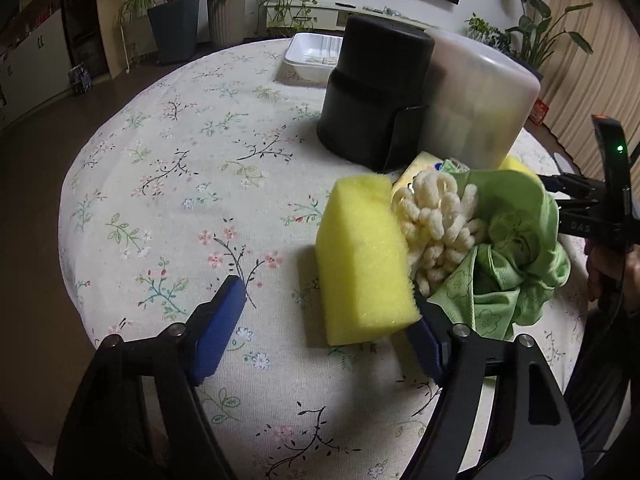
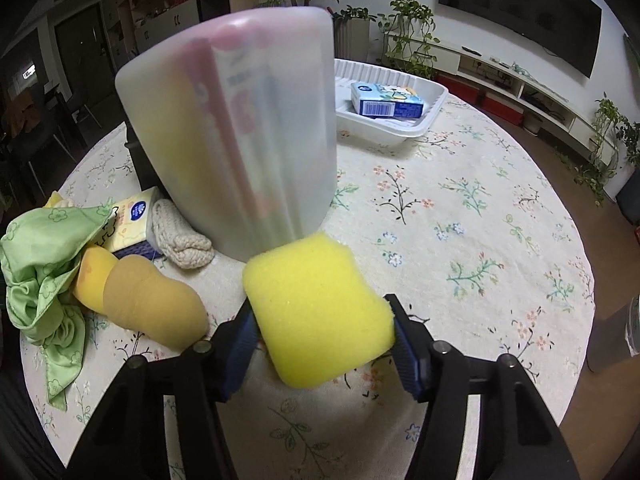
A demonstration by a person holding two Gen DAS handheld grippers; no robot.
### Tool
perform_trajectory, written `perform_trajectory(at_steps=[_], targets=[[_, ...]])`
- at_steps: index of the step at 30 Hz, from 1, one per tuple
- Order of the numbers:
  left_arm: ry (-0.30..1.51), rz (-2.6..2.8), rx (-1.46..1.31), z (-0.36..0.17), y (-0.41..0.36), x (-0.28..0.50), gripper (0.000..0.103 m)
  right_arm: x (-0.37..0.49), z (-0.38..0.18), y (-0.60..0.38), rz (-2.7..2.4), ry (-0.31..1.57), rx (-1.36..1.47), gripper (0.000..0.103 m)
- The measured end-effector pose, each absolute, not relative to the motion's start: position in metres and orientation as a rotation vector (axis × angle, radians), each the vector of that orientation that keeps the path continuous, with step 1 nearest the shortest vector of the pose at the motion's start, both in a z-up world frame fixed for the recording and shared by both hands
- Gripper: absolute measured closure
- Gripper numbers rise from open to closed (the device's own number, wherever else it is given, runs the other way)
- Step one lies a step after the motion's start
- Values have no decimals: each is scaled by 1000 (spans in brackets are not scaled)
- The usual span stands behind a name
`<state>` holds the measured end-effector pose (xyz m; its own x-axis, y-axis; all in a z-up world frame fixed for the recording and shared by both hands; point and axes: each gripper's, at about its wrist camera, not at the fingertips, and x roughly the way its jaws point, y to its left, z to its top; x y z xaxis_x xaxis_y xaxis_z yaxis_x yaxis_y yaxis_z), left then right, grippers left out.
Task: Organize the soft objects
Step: 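Grasp the square yellow sponge with the right gripper while the left grasps the long yellow sponge, then carry both yellow sponges to the white tray and release them inside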
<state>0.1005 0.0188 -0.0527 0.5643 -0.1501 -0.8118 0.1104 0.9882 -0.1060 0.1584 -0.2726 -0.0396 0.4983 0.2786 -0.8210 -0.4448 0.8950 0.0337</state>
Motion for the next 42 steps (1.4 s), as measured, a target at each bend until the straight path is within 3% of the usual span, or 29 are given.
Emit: perform_trajectory(at_steps=[3,5,7,11,22,42], targets=[[953,-143,-29,-52,17,98,34,159,-40,-274,437,949,-186,42],[955,-139,-31,-54,17,97,54,158,-40,-275,436,948,-181,43],[962,-150,-41,-55,18,98,59,157,-40,-276,435,947,-176,44],[968,-195,-66,-57,15,97,81,157,-40,-279,435,948,-156,45],[937,-220,-136,-50,21,92,81,153,-37,-281,443,941,-124,52],[907,-202,-146,-36,29,80,81,100,-4,-293,450,908,-57,54]])
